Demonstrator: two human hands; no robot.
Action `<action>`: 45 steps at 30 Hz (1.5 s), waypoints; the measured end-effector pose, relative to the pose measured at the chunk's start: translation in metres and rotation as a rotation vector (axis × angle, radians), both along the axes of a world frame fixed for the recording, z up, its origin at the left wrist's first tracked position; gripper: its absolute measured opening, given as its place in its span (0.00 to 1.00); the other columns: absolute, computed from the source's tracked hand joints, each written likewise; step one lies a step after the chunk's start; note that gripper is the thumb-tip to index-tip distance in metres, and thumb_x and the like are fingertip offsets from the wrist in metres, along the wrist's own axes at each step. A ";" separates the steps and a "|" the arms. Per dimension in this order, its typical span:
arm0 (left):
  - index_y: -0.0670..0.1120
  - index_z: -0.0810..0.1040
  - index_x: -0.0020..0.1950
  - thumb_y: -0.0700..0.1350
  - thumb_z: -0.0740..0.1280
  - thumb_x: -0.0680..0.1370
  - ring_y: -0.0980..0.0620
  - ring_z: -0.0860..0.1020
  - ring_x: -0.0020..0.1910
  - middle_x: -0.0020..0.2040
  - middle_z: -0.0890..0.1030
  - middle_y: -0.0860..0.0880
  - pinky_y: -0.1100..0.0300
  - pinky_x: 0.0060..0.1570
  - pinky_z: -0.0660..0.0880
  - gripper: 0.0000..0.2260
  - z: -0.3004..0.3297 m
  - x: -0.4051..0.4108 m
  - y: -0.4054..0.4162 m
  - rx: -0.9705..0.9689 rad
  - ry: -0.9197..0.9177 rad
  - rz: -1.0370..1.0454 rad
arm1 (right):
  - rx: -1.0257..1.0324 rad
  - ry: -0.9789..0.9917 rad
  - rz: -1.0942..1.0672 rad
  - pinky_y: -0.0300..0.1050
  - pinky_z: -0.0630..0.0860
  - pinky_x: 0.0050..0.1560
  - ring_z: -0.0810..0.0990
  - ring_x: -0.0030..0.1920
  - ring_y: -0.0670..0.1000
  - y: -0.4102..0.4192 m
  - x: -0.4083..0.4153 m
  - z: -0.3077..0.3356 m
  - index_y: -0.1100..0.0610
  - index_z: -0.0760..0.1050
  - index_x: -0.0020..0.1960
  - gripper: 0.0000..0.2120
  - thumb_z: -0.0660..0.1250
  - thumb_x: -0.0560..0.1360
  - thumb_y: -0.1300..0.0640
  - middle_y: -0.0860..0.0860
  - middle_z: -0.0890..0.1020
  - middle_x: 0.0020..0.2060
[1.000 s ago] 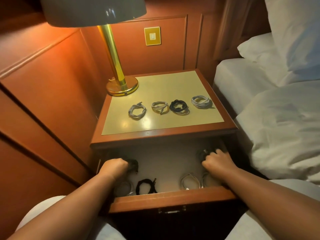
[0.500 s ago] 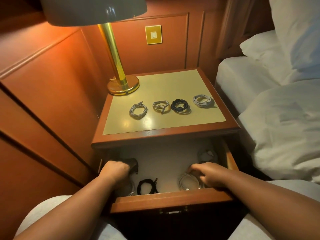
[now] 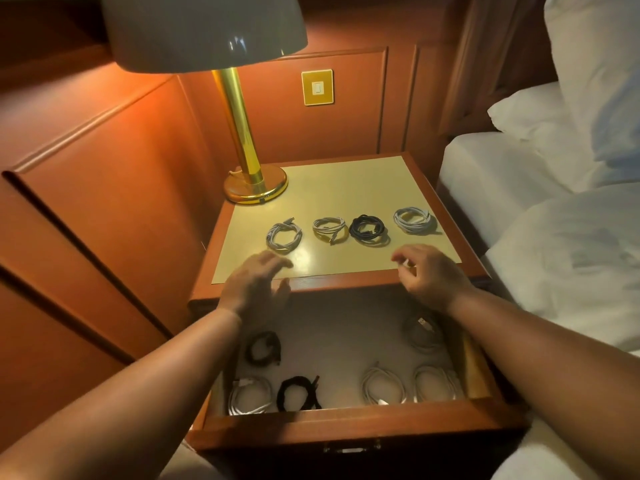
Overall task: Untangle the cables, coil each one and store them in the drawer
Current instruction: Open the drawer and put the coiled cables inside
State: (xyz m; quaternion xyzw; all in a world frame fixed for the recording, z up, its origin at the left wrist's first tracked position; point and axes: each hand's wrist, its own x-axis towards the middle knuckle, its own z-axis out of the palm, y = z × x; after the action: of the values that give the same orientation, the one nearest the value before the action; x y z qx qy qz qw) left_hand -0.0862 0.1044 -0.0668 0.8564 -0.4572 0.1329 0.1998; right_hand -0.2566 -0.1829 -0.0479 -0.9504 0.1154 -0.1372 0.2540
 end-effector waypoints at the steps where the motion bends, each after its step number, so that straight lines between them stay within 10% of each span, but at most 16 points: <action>1: 0.48 0.78 0.63 0.46 0.70 0.77 0.47 0.78 0.57 0.61 0.78 0.47 0.53 0.52 0.79 0.15 0.006 0.008 -0.008 0.006 0.044 0.068 | -0.044 -0.008 -0.035 0.50 0.78 0.55 0.77 0.58 0.52 -0.007 0.010 0.004 0.54 0.77 0.61 0.12 0.63 0.78 0.59 0.51 0.80 0.57; 9: 0.59 0.61 0.78 0.61 0.62 0.80 0.41 0.57 0.78 0.81 0.56 0.45 0.41 0.73 0.61 0.27 0.016 0.051 -0.049 0.309 0.300 0.490 | -0.383 0.473 -0.196 0.59 0.59 0.72 0.57 0.75 0.59 -0.037 0.058 0.015 0.50 0.53 0.78 0.31 0.59 0.78 0.57 0.55 0.64 0.75; 20: 0.54 0.78 0.48 0.57 0.71 0.76 0.47 0.77 0.50 0.56 0.80 0.47 0.53 0.48 0.75 0.09 0.016 0.054 -0.041 0.192 0.417 0.437 | -0.587 0.496 -0.254 0.57 0.62 0.70 0.64 0.67 0.59 -0.046 0.065 0.024 0.54 0.69 0.70 0.17 0.59 0.82 0.57 0.56 0.69 0.67; 26: 0.49 0.80 0.49 0.56 0.72 0.76 0.46 0.78 0.51 0.53 0.79 0.49 0.55 0.42 0.72 0.11 0.043 0.022 -0.011 -0.086 0.788 0.411 | -0.250 0.310 -0.201 0.52 0.70 0.56 0.71 0.59 0.58 -0.020 0.040 0.031 0.53 0.76 0.61 0.12 0.61 0.80 0.53 0.56 0.77 0.58; 33: 0.43 0.80 0.58 0.56 0.74 0.74 0.46 0.82 0.53 0.56 0.84 0.41 0.54 0.53 0.76 0.20 0.052 -0.030 0.039 -0.196 1.416 0.122 | 0.794 0.397 0.227 0.46 0.77 0.57 0.82 0.55 0.51 0.026 -0.031 0.063 0.56 0.81 0.55 0.09 0.68 0.77 0.53 0.52 0.84 0.51; 40: 0.51 0.83 0.43 0.56 0.77 0.71 0.55 0.80 0.40 0.41 0.84 0.51 0.63 0.36 0.74 0.10 -0.009 -0.065 0.024 0.129 0.934 0.232 | 0.072 0.801 0.284 0.47 0.79 0.53 0.81 0.49 0.49 0.051 -0.039 -0.006 0.49 0.81 0.50 0.06 0.70 0.76 0.48 0.47 0.82 0.46; 45: 0.56 0.80 0.57 0.59 0.65 0.79 0.53 0.76 0.49 0.55 0.77 0.52 0.62 0.48 0.71 0.11 -0.034 -0.073 0.012 0.546 0.326 0.164 | -0.601 0.685 0.390 0.54 0.68 0.59 0.73 0.59 0.57 0.060 -0.030 -0.052 0.51 0.77 0.55 0.07 0.63 0.80 0.54 0.52 0.78 0.55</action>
State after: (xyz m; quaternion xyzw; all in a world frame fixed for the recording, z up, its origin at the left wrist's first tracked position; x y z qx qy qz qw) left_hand -0.1595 0.1161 -0.1008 0.9223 -0.3674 -0.1177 0.0217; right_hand -0.2867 -0.1225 -0.1001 -0.9760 -0.0325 0.2061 -0.0630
